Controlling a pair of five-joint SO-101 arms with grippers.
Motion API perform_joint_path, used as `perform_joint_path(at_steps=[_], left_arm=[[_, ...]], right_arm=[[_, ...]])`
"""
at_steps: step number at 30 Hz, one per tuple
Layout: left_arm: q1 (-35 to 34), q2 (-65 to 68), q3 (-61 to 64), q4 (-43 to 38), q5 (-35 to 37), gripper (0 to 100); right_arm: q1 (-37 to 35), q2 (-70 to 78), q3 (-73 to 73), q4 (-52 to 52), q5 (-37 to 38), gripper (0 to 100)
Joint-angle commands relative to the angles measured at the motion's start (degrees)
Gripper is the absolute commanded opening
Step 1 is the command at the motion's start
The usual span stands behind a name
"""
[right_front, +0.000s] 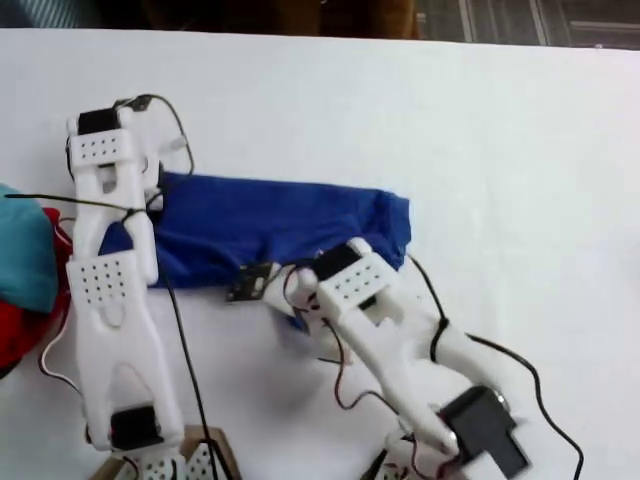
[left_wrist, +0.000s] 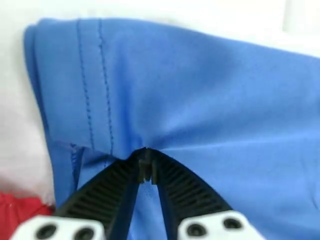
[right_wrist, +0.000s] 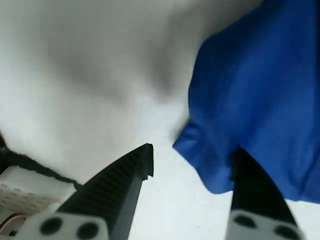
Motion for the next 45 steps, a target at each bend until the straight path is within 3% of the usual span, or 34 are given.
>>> perform_joint_path(at_steps=[1, 9, 11, 15, 17, 22, 34, 45], left_arm=[[-1.41, 0.44, -1.36, 0.62, -0.26, 2], [-1.41, 0.44, -1.36, 0.62, -0.26, 2], [-1.49, 0.44, -1.36, 0.62, -0.26, 2], [-1.49, 0.44, -1.36, 0.62, -0.26, 2], [-1.49, 0.44, -1.36, 0.62, -0.26, 2], [-1.49, 0.44, -1.36, 0.62, -0.26, 2], [-1.49, 0.44, -1.36, 0.62, -0.26, 2], [-1.49, 0.44, -1.36, 0.62, -0.26, 2]], right_arm=[[1.98, 5.41, -2.37, -2.33, -0.53, 25.4], [1.98, 17.54, -10.99, -1.89, -0.53, 24.9], [1.98, 18.51, -12.48, -1.89, -0.53, 20.0], [2.07, 18.59, -13.54, -1.98, -0.53, 0.7], [2.68, 18.59, -13.54, -1.98, -0.53, 4.4], [5.14, 18.51, -15.03, -1.01, -0.53, 2.2], [6.73, 18.68, -33.23, 9.36, -0.44, 2.0], [10.24, 19.21, -36.13, 2.33, -0.44, 2.0]])
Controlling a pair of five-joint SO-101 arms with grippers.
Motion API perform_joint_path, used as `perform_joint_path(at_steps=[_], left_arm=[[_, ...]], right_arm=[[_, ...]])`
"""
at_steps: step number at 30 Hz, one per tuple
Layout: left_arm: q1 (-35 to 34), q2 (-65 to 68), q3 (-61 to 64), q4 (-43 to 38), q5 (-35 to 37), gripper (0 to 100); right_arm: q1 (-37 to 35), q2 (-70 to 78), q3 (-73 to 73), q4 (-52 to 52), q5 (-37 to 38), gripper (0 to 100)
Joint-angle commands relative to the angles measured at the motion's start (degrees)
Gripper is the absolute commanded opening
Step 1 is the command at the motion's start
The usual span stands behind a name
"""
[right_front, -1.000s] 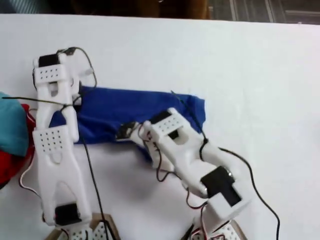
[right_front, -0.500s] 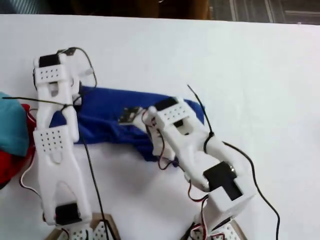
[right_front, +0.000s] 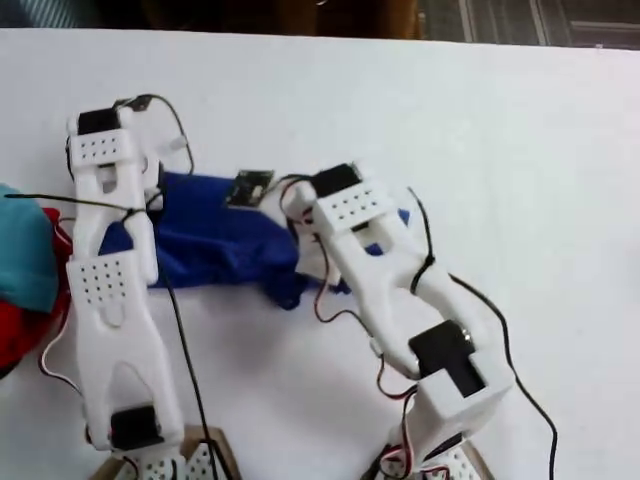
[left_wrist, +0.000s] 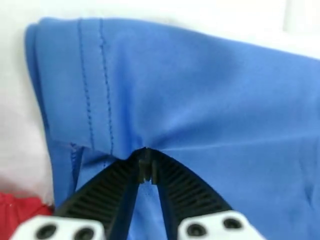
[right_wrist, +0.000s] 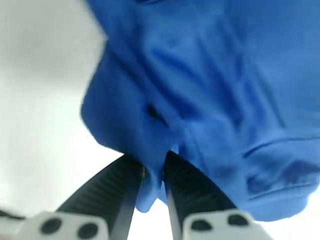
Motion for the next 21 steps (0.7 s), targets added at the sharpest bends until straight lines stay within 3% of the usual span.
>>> perform_joint_path(at_steps=[1, 11, 21], left_arm=[[-1.49, 0.44, -1.36, 0.62, -0.35, 2], [-1.49, 0.44, -1.36, 0.62, -0.35, 2], [-1.49, 0.53, -1.36, 0.62, -0.35, 2]], right_arm=[[2.33, -0.31, -2.29, -3.38, -0.35, 2.0], [3.12, 6.99, -3.08, -5.85, -0.79, 2.1], [4.97, 14.81, -18.73, -4.18, -0.88, 2.1]])
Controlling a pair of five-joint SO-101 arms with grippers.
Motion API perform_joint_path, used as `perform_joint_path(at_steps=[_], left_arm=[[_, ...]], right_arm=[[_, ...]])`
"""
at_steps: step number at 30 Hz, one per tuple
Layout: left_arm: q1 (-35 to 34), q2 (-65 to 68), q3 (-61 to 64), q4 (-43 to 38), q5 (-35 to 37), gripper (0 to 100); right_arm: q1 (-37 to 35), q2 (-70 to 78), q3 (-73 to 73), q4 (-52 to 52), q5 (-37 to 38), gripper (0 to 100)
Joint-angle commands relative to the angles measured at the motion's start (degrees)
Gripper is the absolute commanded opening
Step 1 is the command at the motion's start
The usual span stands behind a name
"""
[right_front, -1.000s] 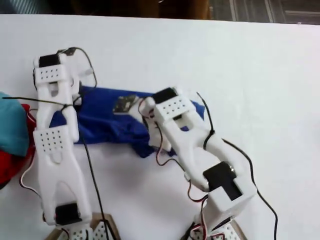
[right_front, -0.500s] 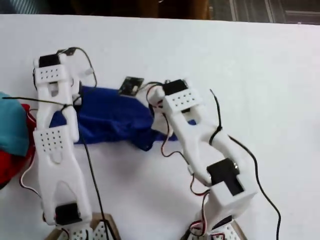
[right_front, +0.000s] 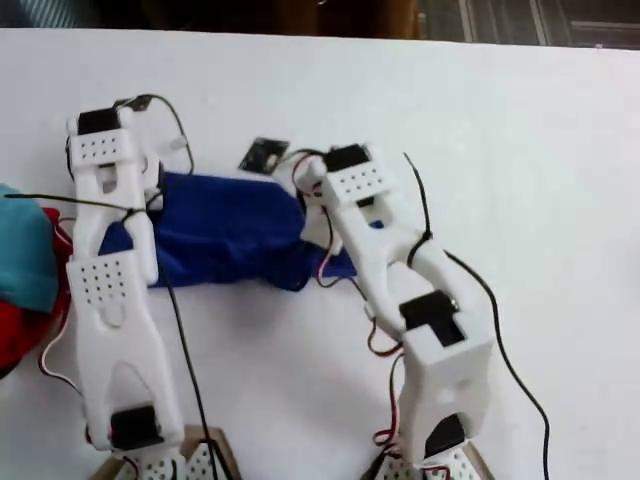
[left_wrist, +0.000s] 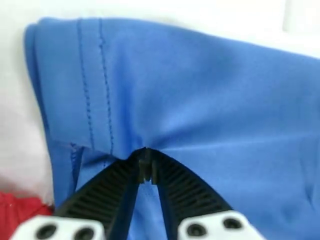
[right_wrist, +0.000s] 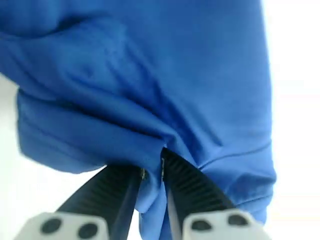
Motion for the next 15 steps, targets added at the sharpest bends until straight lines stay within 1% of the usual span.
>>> perform_joint_path(at_steps=[1, 5, 7, 13, 15], left_arm=[[-1.49, 0.35, -1.36, 0.62, -0.35, 2], [-1.49, 0.35, -1.36, 0.62, -0.35, 2], [-1.49, 0.35, -1.36, 0.62, -0.35, 2], [-1.49, 0.35, -1.36, 0.62, -0.35, 2], [-1.49, 0.35, -1.36, 0.62, -0.35, 2]], right_arm=[[0.66, 2.42, -6.33, 0.57, -0.44, 2.1], [0.66, 5.23, -10.37, 1.45, -0.44, 2.2], [0.40, 6.11, -12.66, 3.47, -0.44, 4.4], [0.75, 8.57, -17.85, 4.97, -0.35, 25.4], [0.66, 8.92, -19.25, 4.97, -0.35, 29.3]])
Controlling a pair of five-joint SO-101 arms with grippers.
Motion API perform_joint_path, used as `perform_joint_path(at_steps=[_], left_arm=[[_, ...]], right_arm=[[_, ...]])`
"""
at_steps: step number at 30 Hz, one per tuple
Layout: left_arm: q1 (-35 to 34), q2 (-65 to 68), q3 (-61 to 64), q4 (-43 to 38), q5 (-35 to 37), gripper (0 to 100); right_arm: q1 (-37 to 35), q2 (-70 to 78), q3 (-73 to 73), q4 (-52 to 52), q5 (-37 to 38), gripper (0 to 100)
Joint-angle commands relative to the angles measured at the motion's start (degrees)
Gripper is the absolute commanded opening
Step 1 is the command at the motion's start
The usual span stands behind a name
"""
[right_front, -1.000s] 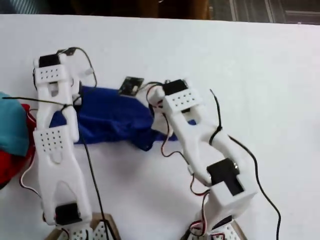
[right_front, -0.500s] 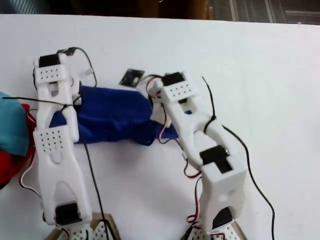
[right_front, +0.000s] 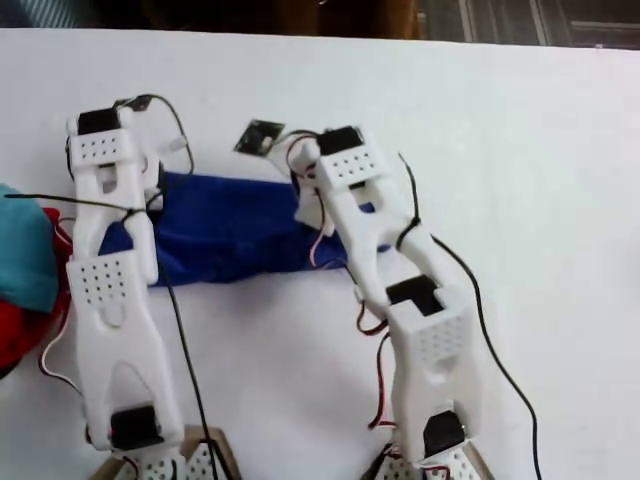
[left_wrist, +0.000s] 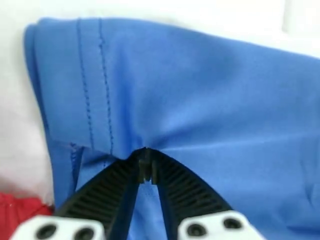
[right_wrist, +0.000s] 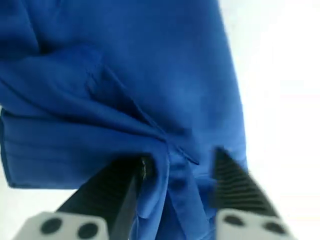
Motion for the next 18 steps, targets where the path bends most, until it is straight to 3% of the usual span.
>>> perform_joint_path(at_steps=[1, 13, 18], left_arm=[[-1.49, 0.26, -1.36, 0.62, -0.35, 2], [-1.49, 0.26, -1.36, 0.70, -0.35, 2], [-1.58, 0.26, -1.27, 0.70, -0.35, 2]], right_arm=[[0.48, -0.13, -4.57, 0.57, -0.35, 29.5], [0.48, 3.47, -8.35, 0.22, -0.09, 28.7], [2.95, 4.00, -16.79, 2.77, -0.35, 28.7]])
